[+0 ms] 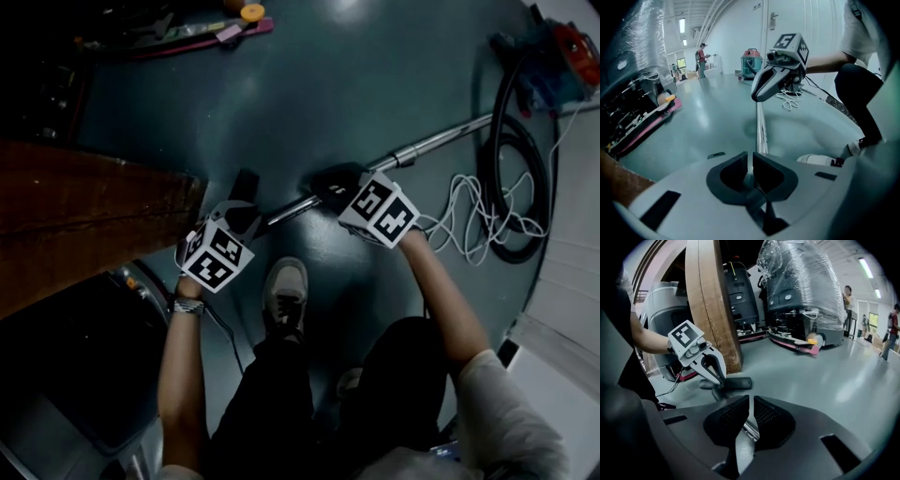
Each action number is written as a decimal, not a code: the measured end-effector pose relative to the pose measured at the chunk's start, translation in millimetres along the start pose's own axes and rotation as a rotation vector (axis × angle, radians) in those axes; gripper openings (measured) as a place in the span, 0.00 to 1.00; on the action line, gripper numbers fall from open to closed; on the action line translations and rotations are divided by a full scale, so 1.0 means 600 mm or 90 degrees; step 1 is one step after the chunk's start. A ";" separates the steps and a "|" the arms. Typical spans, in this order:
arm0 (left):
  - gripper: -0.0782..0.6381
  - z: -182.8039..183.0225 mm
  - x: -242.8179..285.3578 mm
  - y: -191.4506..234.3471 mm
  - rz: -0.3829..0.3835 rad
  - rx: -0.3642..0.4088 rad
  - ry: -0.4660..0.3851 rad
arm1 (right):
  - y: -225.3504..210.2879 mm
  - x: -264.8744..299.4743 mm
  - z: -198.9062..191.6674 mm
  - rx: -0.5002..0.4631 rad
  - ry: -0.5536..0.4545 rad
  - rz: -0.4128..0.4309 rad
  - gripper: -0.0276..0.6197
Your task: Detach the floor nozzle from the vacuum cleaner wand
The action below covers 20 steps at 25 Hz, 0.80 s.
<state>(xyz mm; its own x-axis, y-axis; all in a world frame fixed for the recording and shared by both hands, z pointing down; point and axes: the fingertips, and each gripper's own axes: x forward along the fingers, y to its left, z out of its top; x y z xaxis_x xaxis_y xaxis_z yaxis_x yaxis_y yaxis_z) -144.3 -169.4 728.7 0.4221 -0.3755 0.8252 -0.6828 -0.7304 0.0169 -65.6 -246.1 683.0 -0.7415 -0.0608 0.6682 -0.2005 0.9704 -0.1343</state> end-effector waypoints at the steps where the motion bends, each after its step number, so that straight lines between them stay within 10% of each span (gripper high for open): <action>1: 0.17 -0.009 0.007 -0.006 -0.007 0.005 0.010 | 0.003 0.005 -0.009 -0.015 0.011 0.006 0.09; 20: 0.38 -0.074 0.068 -0.074 -0.086 0.093 0.151 | 0.029 0.063 -0.122 -0.343 0.201 0.065 0.34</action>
<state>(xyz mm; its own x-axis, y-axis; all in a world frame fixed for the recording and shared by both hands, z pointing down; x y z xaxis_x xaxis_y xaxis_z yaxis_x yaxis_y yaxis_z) -123.6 -127.0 786.9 0.3409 -0.1380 0.9299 -0.5293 -0.8457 0.0685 -50.4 -214.3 759.7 -0.4985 0.0298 0.8664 0.2725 0.9541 0.1240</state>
